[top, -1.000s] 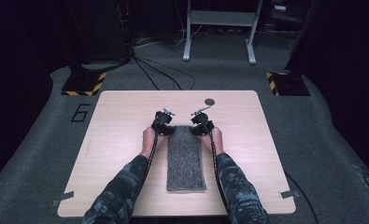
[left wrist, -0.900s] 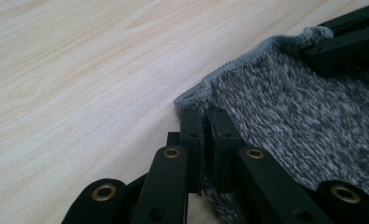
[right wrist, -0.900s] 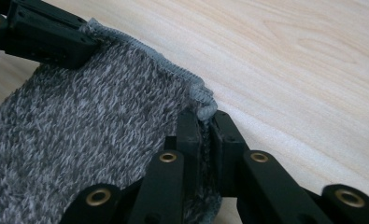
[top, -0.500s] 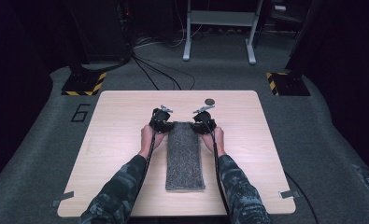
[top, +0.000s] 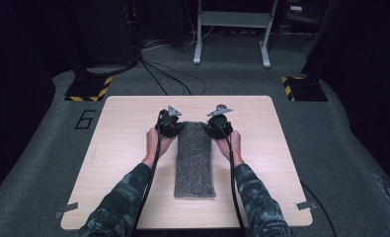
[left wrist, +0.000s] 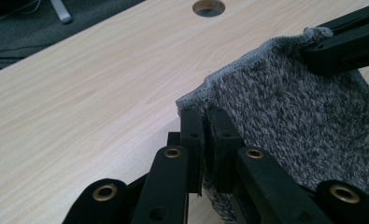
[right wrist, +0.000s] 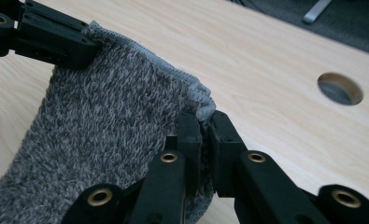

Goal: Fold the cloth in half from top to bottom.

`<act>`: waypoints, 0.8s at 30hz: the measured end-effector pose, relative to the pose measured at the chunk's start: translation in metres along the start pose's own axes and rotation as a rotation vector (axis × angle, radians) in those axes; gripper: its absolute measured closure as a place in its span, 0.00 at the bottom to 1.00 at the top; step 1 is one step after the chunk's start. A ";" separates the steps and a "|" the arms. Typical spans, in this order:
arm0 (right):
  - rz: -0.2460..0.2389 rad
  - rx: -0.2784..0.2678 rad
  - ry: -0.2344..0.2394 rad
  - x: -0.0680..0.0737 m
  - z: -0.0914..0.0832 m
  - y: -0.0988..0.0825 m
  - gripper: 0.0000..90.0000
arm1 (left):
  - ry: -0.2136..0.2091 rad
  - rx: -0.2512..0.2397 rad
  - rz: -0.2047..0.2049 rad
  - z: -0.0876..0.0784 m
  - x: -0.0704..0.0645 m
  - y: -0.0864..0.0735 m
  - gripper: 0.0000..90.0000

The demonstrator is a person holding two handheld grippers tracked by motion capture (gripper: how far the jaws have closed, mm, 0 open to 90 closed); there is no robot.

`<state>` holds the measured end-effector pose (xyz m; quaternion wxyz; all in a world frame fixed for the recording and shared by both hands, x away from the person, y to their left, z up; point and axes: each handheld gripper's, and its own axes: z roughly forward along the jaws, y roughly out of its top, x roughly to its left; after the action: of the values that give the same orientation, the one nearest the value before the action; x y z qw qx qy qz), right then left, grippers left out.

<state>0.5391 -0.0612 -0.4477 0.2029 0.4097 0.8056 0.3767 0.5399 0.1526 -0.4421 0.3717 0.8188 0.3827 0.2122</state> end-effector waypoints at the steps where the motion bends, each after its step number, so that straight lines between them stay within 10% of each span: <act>1: -0.016 -0.009 0.002 -0.001 -0.002 0.001 0.94 | 0.001 -0.005 0.000 -0.002 0.000 0.001 0.95; 24: -0.110 -0.106 -0.007 0.011 -0.047 0.020 0.94 | -0.009 -0.104 0.008 -0.038 -0.007 0.009 0.95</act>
<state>0.5134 -0.0653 -0.4025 0.2476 0.3548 0.8052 0.4056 0.5155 0.1601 -0.4117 0.4148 0.8008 0.3662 0.2294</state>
